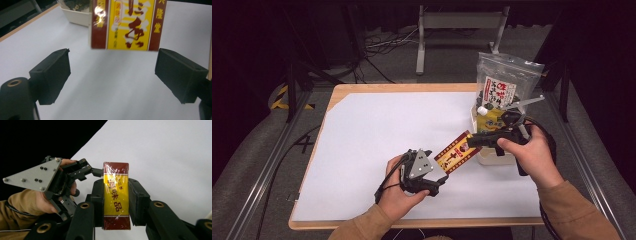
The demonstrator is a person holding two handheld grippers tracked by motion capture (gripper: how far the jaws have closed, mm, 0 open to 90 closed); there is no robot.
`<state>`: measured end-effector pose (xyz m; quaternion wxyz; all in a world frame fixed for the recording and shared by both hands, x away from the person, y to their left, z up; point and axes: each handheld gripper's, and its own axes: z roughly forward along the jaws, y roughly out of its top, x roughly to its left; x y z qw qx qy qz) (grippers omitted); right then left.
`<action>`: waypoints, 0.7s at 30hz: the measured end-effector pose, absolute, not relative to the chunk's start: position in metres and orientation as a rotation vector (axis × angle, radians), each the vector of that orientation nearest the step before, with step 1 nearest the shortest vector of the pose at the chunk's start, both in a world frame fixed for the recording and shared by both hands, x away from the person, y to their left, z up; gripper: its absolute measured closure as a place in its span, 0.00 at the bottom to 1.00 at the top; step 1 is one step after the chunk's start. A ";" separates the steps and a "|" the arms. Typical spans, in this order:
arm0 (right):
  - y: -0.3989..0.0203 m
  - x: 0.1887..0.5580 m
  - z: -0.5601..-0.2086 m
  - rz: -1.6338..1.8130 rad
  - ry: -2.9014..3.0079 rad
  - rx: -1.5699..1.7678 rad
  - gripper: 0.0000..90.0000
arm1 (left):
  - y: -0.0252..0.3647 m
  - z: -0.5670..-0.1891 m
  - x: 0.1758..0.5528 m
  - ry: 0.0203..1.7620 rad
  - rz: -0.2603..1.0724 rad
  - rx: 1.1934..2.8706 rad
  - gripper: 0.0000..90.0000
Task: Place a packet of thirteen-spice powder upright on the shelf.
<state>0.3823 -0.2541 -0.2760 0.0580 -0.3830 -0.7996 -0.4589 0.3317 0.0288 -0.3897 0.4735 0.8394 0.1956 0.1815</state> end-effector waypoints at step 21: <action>-0.290 0.389 -0.234 -1.333 -2.774 -1.129 0.77 | 0.105 -0.378 0.335 0.672 0.489 1.988 0.11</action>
